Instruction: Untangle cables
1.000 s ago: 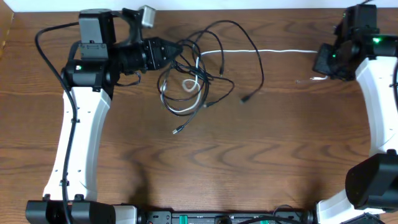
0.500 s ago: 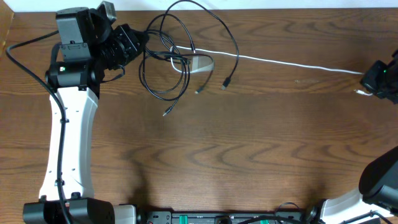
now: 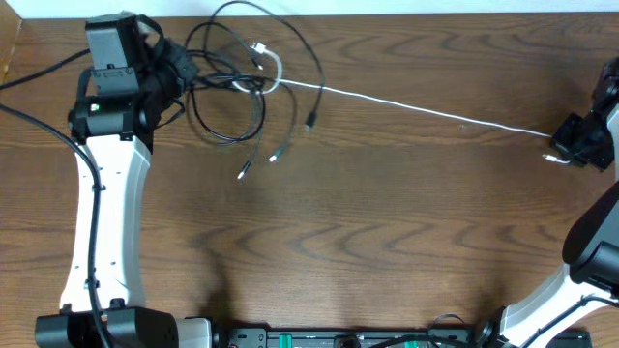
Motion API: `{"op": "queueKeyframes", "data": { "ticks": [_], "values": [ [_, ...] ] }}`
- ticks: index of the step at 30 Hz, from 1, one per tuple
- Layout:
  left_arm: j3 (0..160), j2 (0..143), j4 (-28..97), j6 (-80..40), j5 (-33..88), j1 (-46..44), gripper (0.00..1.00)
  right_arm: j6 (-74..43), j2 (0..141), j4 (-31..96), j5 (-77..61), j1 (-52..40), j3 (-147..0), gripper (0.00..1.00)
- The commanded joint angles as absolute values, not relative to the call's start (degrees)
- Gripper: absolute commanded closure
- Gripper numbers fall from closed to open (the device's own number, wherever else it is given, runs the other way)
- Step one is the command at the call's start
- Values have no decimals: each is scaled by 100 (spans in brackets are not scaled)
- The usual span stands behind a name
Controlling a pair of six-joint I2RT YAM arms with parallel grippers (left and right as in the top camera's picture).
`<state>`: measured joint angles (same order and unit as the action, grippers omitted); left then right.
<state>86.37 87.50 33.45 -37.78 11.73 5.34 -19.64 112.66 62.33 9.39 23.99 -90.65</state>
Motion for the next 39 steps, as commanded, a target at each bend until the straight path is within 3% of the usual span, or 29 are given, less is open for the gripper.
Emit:
{"op": "queueKeyframes", "data": {
  "ticks": [1, 4, 10, 11, 12, 13, 15, 18, 24, 33, 39],
  "values": [
    [8670, 8729, 3382, -4298, 176, 773, 93, -2139, 11358, 6206, 1293, 2526, -9061, 99],
    [8670, 8729, 3395, -4410, 331, 753, 92, -1848, 11354, 6165, 996, 2392, -9063, 99],
    [8670, 8729, 3371, -3721, 1920, 642, 93, -1083, 11351, 6080, 322, 1782, -9120, 95],
    [8670, 8726, 3371, -3616, 2189, 642, 93, -1015, 11349, 6099, 318, 1673, -9148, 87],
    [8670, 8726, 3365, -3518, 2449, 642, 92, -965, 11349, 6132, 318, 1573, -9188, 57],
    [8670, 8726, 3347, -3430, 2711, 642, 93, -950, 11349, 6163, 320, 1472, -9238, 36],
    [8670, 8726, 3277, -3273, 3216, 642, 93, -858, 11347, 6278, 316, 1260, -9400, 27],
    [8670, 8726, 3059, -3264, 3964, 642, 93, -440, 11347, 6493, -56, 950, -9813, 27],
    [8670, 8722, 2335, -3938, 5177, 642, 93, 790, 11347, 6705, -2102, 272, -10831, 26],
    [8670, 8722, 2145, -5317, 5769, 646, 93, 801, 11347, 6689, -2418, -167, -11548, 25],
    [8670, 8722, 934, -7474, 6534, 646, 93, 1339, 11354, 6355, -4191, -370, -11544, 28]
  ]
}}
